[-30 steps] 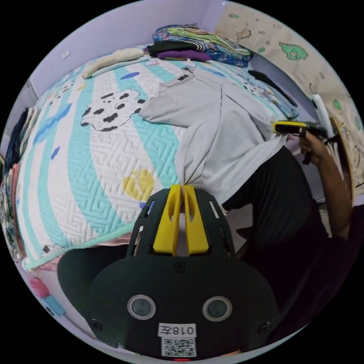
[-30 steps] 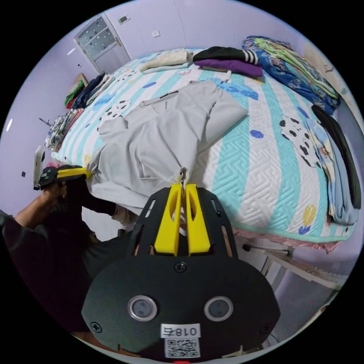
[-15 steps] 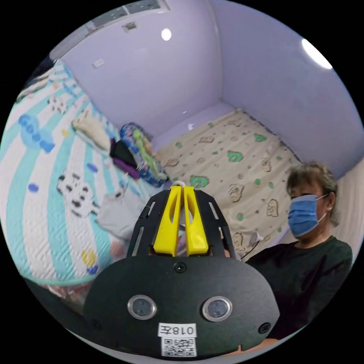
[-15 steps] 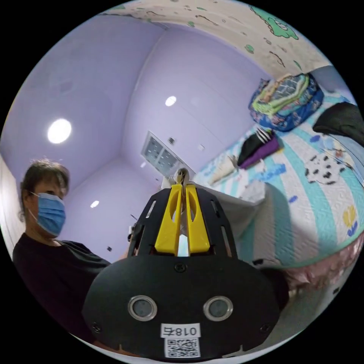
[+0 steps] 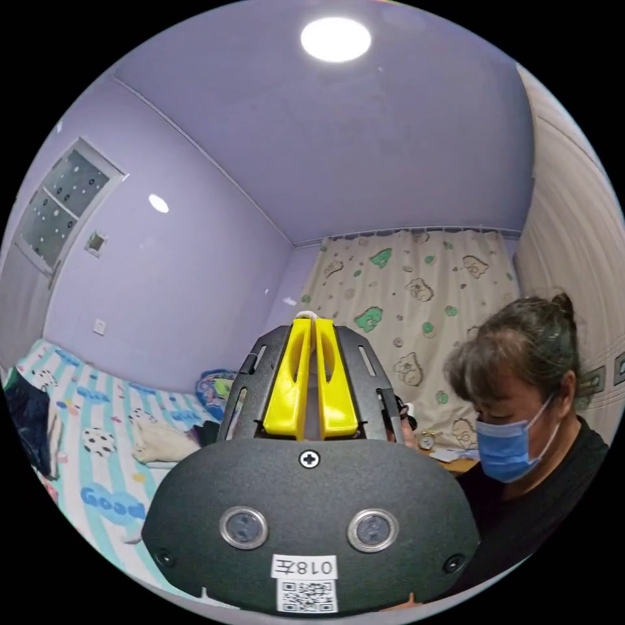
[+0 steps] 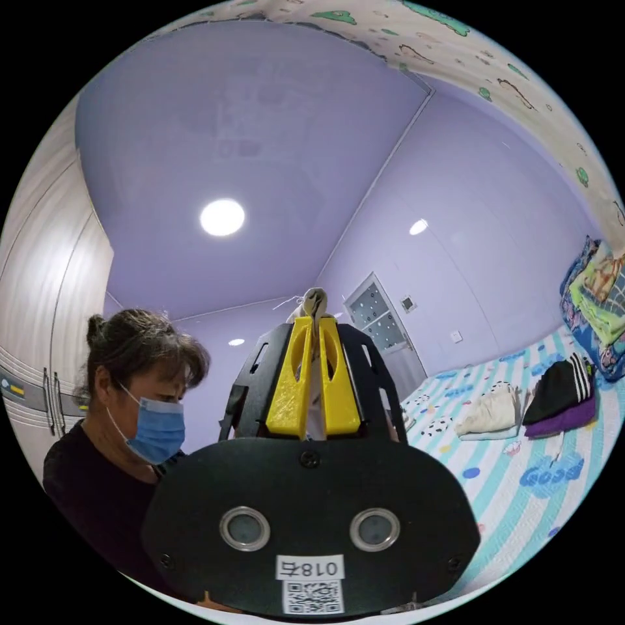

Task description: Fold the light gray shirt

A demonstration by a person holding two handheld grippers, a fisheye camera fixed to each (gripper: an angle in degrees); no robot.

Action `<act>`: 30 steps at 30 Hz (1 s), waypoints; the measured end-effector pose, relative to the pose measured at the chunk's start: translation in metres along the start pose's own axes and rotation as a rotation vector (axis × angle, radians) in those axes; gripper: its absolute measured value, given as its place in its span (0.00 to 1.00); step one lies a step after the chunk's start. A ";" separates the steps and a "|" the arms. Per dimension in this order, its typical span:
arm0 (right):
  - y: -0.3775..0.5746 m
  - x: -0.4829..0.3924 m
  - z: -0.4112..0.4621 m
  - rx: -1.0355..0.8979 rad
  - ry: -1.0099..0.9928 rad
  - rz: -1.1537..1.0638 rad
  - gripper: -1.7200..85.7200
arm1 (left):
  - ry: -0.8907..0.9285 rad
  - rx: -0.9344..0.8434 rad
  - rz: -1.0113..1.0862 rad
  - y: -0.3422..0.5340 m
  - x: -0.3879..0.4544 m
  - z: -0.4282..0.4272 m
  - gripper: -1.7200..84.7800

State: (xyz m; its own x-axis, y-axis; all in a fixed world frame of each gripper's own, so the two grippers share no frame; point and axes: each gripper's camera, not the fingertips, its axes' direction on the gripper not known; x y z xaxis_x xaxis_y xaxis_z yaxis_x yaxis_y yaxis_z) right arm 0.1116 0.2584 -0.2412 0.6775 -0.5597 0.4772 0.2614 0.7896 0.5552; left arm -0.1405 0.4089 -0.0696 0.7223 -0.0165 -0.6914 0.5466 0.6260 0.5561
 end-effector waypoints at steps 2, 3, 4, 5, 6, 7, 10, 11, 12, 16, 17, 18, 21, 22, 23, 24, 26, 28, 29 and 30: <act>0.005 0.039 0.020 -0.017 0.006 0.100 0.02 | -0.087 -0.051 -0.059 0.011 -0.045 0.017 0.01; 0.010 0.066 0.034 -0.017 0.015 0.151 0.02 | -0.147 -0.093 -0.106 0.023 -0.082 0.033 0.01; 0.014 0.090 0.048 -0.014 0.049 0.192 0.02 | -0.169 -0.108 -0.152 0.031 -0.102 0.041 0.01; 0.014 0.101 0.056 -0.017 0.066 0.205 0.02 | -0.167 -0.103 -0.235 0.043 -0.137 0.053 0.01; 0.010 0.119 0.070 -0.018 0.100 0.215 0.02 | -0.178 -0.086 -0.250 0.046 -0.158 0.062 0.01; 0.001 0.131 0.083 -0.007 0.122 0.208 0.02 | -0.205 -0.085 -0.235 0.044 -0.163 0.068 0.01; -0.035 0.138 0.105 0.039 0.168 0.119 0.02 | -0.239 -0.068 -0.061 0.008 -0.155 0.100 0.01; -0.043 0.136 0.108 0.051 0.172 0.096 0.02 | -0.238 -0.052 0.028 -0.009 -0.141 0.110 0.01; -0.056 0.133 0.111 0.075 0.173 0.060 0.02 | -0.224 -0.036 0.099 -0.021 -0.127 0.117 0.01; -0.066 0.130 0.108 0.107 0.165 0.000 0.02 | -0.176 -0.036 0.179 -0.017 -0.101 0.125 0.01; -0.062 0.132 0.106 0.103 0.168 0.001 0.02 | -0.172 -0.062 0.181 -0.001 -0.099 0.125 0.01; -0.050 0.138 0.101 0.091 0.184 0.020 0.02 | -0.173 -0.103 0.180 0.022 -0.100 0.124 0.01; 0.000 0.167 0.084 0.031 0.237 0.116 0.02 | -0.173 -0.234 0.108 0.103 -0.118 0.118 0.01; 0.028 0.181 0.077 -0.001 0.271 0.164 0.02 | -0.177 -0.266 0.081 0.124 -0.125 0.117 0.01; 0.044 0.190 0.073 -0.020 0.291 0.192 0.02 | -0.205 -0.340 0.022 0.168 -0.139 0.115 0.01; 0.078 0.210 0.068 -0.065 0.327 0.278 0.02 | -0.237 -0.419 -0.053 0.216 -0.156 0.114 0.01; 0.135 0.241 0.056 -0.092 0.381 0.445 0.02 | -0.249 -0.539 -0.234 0.295 -0.191 0.112 0.01; 0.206 0.276 0.042 -0.119 0.468 0.653 0.02 | -0.254 -0.631 -0.459 0.373 -0.226 0.108 0.01; 0.222 0.283 0.039 -0.124 0.493 0.702 0.02 | -0.258 -0.670 -0.597 0.422 -0.243 0.104 0.01; 0.248 0.295 0.034 -0.124 0.519 0.788 0.02 | -0.270 -0.705 -0.703 0.463 -0.254 0.102 0.01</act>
State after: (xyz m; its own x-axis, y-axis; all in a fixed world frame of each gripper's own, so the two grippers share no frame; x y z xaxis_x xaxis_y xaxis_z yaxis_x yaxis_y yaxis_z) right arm 0.3527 0.2808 0.0602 0.9028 0.3032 0.3050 -0.3500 0.9301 0.1117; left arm -0.0281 0.6235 0.4101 0.4539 -0.6754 -0.5812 0.5724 0.7209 -0.3908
